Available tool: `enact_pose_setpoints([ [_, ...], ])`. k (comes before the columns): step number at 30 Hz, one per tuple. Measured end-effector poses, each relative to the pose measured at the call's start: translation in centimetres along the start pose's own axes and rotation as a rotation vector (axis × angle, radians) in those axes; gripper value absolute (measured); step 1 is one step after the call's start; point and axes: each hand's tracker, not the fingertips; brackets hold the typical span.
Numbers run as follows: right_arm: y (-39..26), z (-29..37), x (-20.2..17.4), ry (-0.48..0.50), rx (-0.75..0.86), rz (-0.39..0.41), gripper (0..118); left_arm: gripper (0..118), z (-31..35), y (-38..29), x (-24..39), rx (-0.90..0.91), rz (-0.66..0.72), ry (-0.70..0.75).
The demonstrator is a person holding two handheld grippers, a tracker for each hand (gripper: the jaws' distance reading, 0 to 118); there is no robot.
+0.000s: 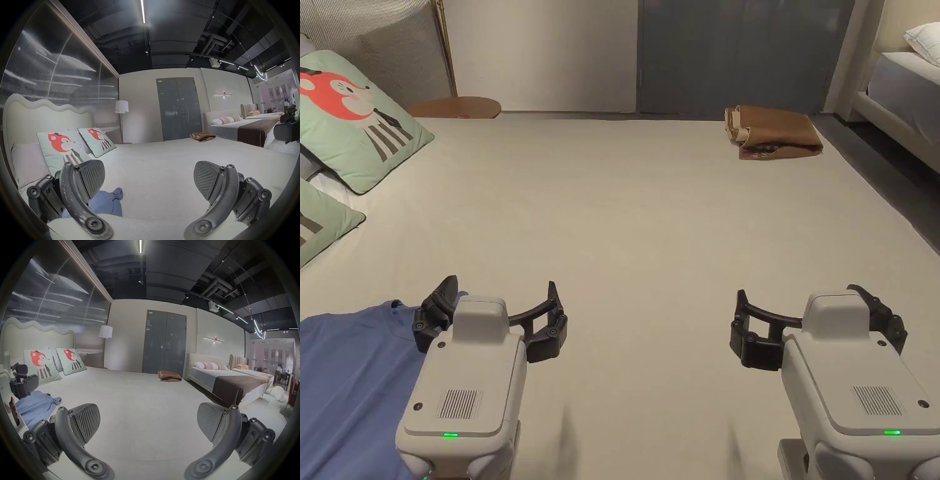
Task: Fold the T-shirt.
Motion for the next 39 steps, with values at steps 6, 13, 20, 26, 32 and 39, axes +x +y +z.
enact_pose_setpoints([
  [6,0.3,0.3,-0.1,0.000,0.003,0.002,118,109,0.0,0.1,-0.1,0.004,-0.003,0.002],
  [13,1.0,0.6,-0.3,0.002,0.009,0.010,118,109,0.0,0.1,-0.2,0.009,-0.007,0.002],
  [20,1.2,0.8,-0.3,0.003,0.009,0.006,118,109,0.1,0.1,-0.1,0.014,-0.020,0.004],
  [26,1.4,0.9,-0.2,0.005,0.012,0.007,118,109,0.0,0.2,-0.1,0.012,-0.023,0.006],
  [32,1.2,0.7,-0.1,0.005,0.014,0.005,118,109,0.0,0.3,-0.1,0.016,-0.021,0.008],
  [39,0.9,0.5,0.0,0.004,0.016,0.010,118,109,0.0,0.3,-0.1,0.017,-0.027,0.005],
])
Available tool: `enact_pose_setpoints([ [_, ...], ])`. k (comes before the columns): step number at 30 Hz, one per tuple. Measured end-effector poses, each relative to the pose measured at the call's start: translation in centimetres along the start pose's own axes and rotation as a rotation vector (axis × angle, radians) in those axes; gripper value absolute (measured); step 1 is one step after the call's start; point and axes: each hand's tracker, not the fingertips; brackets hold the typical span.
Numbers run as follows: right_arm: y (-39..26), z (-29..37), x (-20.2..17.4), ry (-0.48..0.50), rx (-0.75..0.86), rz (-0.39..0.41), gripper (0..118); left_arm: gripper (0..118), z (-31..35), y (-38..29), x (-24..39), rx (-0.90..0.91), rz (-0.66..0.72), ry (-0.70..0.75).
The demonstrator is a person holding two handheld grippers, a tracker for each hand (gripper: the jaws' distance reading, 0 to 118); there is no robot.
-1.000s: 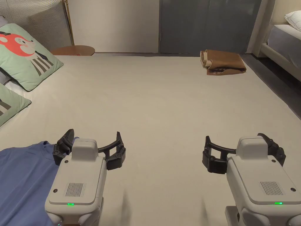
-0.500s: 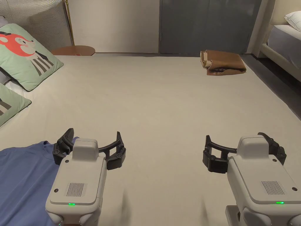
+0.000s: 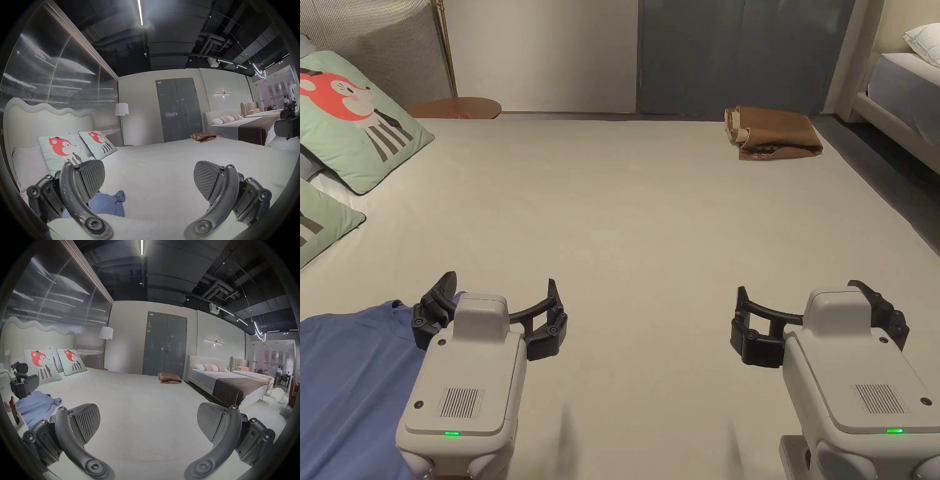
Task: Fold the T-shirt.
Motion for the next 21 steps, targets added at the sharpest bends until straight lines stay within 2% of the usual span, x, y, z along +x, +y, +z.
enact_pose_setpoints([
  [21,0.38,0.35,0.06,0.001,0.002,0.001,118,109,0.03,-0.01,-0.10,0.004,0.001,0.000],
])
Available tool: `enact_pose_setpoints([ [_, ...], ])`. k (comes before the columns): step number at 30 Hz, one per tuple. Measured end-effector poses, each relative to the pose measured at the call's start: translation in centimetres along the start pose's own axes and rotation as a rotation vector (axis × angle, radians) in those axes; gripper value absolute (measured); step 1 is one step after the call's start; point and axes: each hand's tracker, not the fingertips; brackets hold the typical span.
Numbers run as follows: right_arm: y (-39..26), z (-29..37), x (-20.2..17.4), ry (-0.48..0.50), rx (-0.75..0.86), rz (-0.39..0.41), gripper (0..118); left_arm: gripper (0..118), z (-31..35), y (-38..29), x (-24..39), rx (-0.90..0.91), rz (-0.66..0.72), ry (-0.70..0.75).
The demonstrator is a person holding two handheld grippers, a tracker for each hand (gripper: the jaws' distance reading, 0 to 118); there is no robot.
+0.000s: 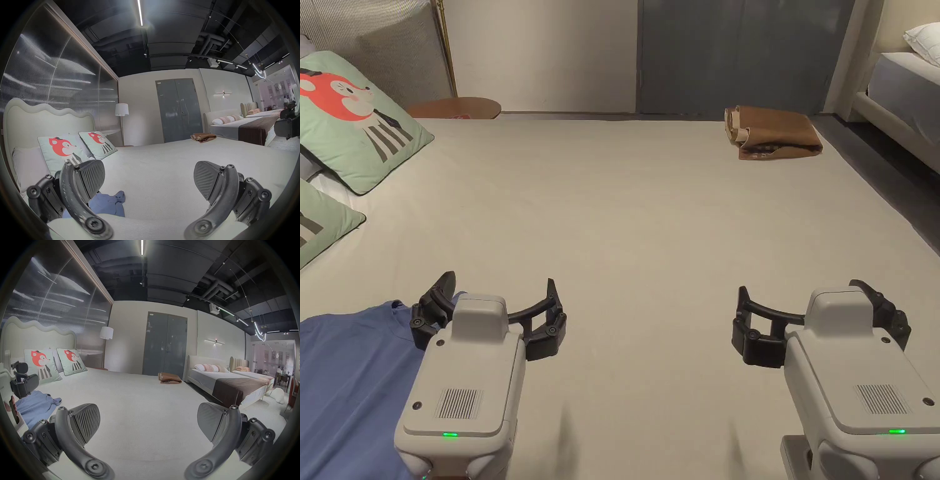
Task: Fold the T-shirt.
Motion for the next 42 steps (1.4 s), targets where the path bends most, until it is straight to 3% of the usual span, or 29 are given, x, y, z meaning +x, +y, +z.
enact_pose_setpoints([
  [32,0.1,0.1,0.2,-0.007,-0.004,-0.002,117,105,0.3,0.6,-0.1,0.014,0.010,0.017],
  [33,0.0,0.0,0.3,-0.007,-0.005,-0.002,111,95,0.3,0.7,-0.1,0.015,0.013,0.021],
  [34,0.0,0.0,0.3,-0.004,-0.007,-0.002,97,74,0.4,0.7,0.0,0.020,0.018,0.026],
  [35,0.1,0.0,0.2,0.000,-0.005,0.000,75,44,0.6,0.8,0.0,0.028,0.025,0.025],
  [36,0.2,0.2,0.1,-0.005,-0.004,0.005,34,0,0.6,0.8,0.0,0.031,0.025,0.024],
  [37,0.3,0.2,-0.1,-0.021,-0.003,0.017,7,0,0.5,0.9,0.1,0.027,0.022,0.029],
  [38,0.4,0.0,-0.2,-0.026,-0.004,0.026,1,0,0.3,0.9,0.2,0.014,0.009,0.051],
  [42,0.9,0.0,-0.3,-0.030,-0.016,0.017,0,0,0.2,1.0,0.0,0.024,0.027,0.032],
])
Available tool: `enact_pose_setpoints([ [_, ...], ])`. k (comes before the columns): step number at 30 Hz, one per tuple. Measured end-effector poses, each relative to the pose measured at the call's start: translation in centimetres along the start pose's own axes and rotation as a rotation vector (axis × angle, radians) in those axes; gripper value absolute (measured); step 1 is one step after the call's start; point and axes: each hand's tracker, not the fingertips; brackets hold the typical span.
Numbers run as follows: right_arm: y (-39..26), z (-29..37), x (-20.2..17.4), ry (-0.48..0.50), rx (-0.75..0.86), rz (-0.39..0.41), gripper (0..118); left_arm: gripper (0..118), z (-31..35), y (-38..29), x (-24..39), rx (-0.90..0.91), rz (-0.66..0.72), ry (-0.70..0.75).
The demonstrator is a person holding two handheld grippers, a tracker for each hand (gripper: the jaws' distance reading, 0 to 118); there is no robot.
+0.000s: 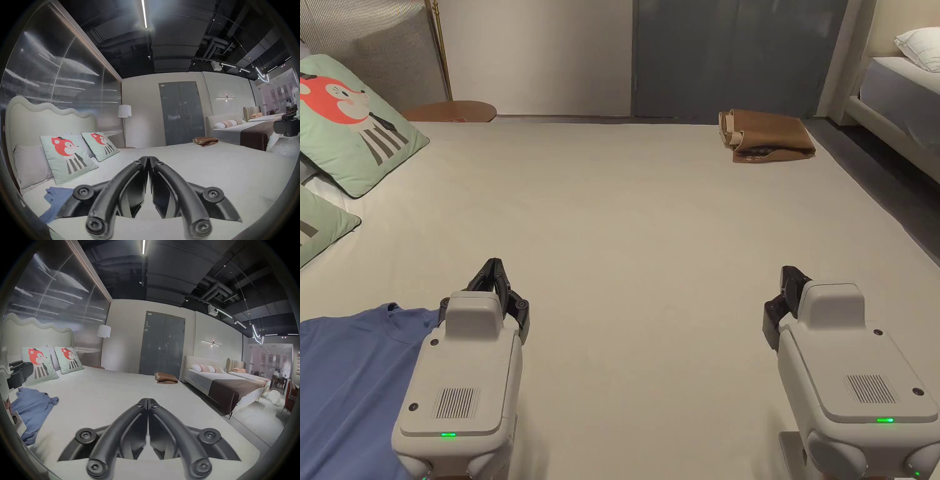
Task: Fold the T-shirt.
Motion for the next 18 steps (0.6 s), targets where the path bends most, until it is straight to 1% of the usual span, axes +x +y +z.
enact_pose_setpoints([
  [5,-0.3,-0.3,-0.5,-0.002,0.003,-0.012,0,0,-0.1,0.1,-0.6,-0.007,-0.004,-0.003],
  [7,0.4,-0.2,-0.7,0.013,0.003,-0.020,0,0,-0.1,0.0,-1.2,-0.013,-0.009,0.006],
  [9,0.8,-0.6,-1.7,0.041,0.011,-0.015,0,0,0.1,0.0,-2.5,-0.024,0.002,0.036],
  [13,1.1,-2.1,-4.9,0.135,0.026,-0.024,0,0,1.2,-0.1,-6.7,-0.039,0.020,0.138],
  [18,1.4,-3.9,-11.2,0.287,0.041,-0.023,0,0,3.9,-0.3,-13.5,-0.064,-0.004,0.294],
])
